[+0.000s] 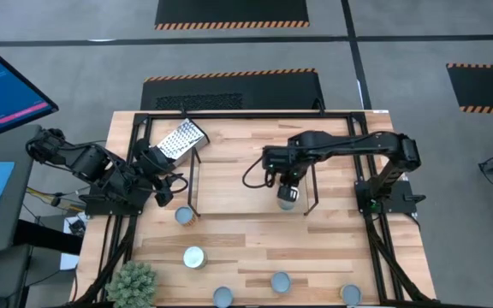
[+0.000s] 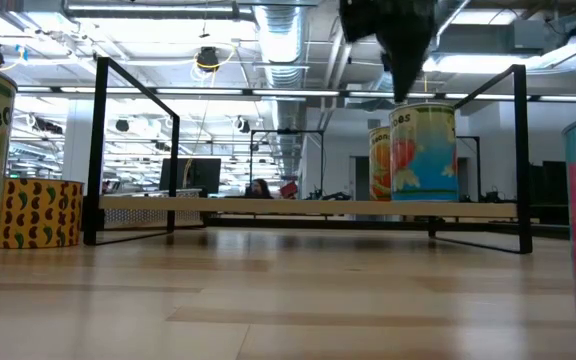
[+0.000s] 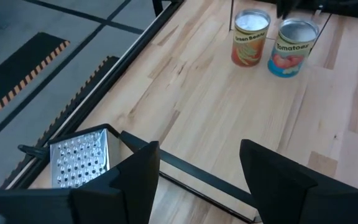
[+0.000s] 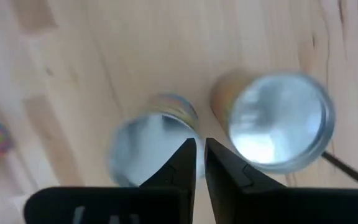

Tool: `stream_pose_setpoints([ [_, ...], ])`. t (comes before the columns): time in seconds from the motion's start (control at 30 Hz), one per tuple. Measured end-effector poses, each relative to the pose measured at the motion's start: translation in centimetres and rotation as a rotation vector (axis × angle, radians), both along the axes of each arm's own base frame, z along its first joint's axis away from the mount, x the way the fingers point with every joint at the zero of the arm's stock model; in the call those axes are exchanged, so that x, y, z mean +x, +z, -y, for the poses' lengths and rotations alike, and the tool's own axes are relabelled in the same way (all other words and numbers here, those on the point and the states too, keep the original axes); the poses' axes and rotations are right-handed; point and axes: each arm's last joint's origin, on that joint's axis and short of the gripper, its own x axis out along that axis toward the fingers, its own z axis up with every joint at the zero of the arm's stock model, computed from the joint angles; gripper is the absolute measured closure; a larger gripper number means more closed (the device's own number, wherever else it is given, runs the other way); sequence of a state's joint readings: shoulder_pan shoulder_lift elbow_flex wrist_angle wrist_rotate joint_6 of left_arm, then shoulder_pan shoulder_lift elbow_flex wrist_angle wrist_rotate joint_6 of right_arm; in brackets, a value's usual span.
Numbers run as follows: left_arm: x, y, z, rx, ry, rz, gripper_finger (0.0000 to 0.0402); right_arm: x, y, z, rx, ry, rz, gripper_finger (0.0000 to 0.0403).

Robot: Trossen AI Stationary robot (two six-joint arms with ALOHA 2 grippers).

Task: Pick and place cans onto a shelf
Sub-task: Put the canned tomatoes on the shelf

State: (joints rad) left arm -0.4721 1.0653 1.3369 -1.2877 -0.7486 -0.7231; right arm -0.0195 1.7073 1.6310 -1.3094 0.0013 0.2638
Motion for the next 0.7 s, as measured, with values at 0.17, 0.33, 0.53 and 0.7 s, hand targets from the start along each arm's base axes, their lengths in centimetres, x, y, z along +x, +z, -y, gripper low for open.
stream_pose_setpoints([
  [0.17, 0.0, 0.0, 0.0, 0.001, 0.000, 0.000, 0.0189, -0.2, 3.7, -1.2, 0.010, 0.014, 0.069, 0.0344],
  [0.33, 0.0, 0.0, 0.0, 0.001, 0.000, 0.000, 0.0189, -1.6, 5.3, -3.7, 0.085, 0.086, 0.005, 0.0344],
  [0.53, 0.0, 0.0, 0.0, 0.004, 0.002, 0.001, 0.0189, -1.6, 3.1, -7.4, 0.101, 0.168, -0.043, 0.0344],
  [0.7, 0.0, 0.1, -0.1, 0.044, 0.003, 0.002, 0.0189, -2.1, 1.6, -8.7, 0.091, 0.138, -0.109, 0.0344],
])
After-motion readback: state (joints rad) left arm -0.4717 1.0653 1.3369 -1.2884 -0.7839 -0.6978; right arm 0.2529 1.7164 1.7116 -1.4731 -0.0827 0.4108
